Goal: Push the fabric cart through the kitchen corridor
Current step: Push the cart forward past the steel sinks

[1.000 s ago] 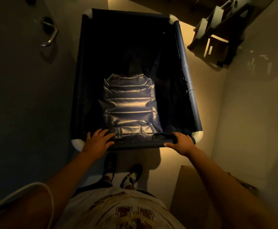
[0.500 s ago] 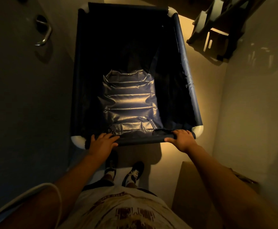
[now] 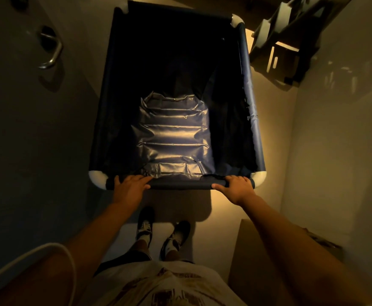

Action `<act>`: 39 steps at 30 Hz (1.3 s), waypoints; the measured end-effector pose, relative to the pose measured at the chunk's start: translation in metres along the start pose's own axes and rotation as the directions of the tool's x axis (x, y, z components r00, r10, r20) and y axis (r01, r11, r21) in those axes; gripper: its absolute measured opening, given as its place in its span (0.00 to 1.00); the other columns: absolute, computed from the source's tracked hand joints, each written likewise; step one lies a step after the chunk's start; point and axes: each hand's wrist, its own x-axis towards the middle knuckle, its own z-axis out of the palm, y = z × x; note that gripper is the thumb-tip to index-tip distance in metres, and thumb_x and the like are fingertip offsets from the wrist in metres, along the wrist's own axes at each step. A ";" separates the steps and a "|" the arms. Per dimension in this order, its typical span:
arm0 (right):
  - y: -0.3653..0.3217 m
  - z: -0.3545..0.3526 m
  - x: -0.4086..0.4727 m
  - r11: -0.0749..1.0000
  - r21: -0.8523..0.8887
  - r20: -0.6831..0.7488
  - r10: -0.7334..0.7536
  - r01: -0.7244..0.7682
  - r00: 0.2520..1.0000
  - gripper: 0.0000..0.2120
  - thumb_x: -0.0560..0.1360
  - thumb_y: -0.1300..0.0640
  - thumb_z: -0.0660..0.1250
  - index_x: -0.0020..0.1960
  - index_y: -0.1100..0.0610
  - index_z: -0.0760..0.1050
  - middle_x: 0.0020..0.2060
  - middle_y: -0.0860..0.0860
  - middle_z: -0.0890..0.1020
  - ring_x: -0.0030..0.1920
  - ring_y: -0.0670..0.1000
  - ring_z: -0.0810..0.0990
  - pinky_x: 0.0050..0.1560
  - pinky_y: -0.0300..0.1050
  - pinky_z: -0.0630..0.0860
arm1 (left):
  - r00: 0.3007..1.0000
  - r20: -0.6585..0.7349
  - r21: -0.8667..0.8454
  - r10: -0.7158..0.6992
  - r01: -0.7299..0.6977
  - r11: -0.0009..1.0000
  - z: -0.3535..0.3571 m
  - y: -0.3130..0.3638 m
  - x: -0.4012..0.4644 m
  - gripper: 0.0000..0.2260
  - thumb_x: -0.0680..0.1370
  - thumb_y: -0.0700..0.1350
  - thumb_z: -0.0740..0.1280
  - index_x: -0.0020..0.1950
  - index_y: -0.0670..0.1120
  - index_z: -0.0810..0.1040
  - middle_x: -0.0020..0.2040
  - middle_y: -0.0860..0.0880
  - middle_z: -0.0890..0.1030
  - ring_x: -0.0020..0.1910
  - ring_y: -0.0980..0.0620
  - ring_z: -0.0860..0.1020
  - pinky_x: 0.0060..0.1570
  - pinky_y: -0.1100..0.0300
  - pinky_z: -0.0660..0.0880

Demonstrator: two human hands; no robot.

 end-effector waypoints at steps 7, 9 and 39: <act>-0.007 0.006 0.007 0.997 0.076 0.003 0.034 -0.034 0.999 0.36 0.78 0.27 0.53 0.74 0.51 0.71 0.69 0.55 0.77 0.71 0.59 0.73 0.78 0.60 0.60 | 0.999 -0.029 0.027 0.027 -0.026 0.999 -0.013 -0.006 0.023 0.18 0.82 0.51 0.59 0.72 0.62 0.68 0.71 0.52 0.74 0.74 0.47 0.67 0.76 0.34 0.47; -0.010 0.008 0.006 0.994 0.099 0.007 0.045 -0.046 0.999 0.36 0.78 0.28 0.52 0.76 0.50 0.69 0.72 0.54 0.75 0.73 0.58 0.72 0.79 0.61 0.58 | 0.999 -0.032 0.035 0.034 -0.033 0.999 -0.019 -0.008 0.029 0.18 0.82 0.52 0.59 0.71 0.62 0.69 0.71 0.53 0.75 0.73 0.47 0.67 0.76 0.34 0.48; -0.075 0.036 -0.016 0.941 0.272 -0.002 0.209 -0.200 0.978 0.24 0.85 0.42 0.51 0.78 0.51 0.62 0.74 0.53 0.70 0.75 0.56 0.67 0.79 0.57 0.59 | 0.975 0.015 0.209 0.223 -0.221 0.953 -0.081 -0.044 0.103 0.17 0.82 0.56 0.57 0.71 0.64 0.68 0.72 0.53 0.73 0.74 0.48 0.65 0.76 0.35 0.48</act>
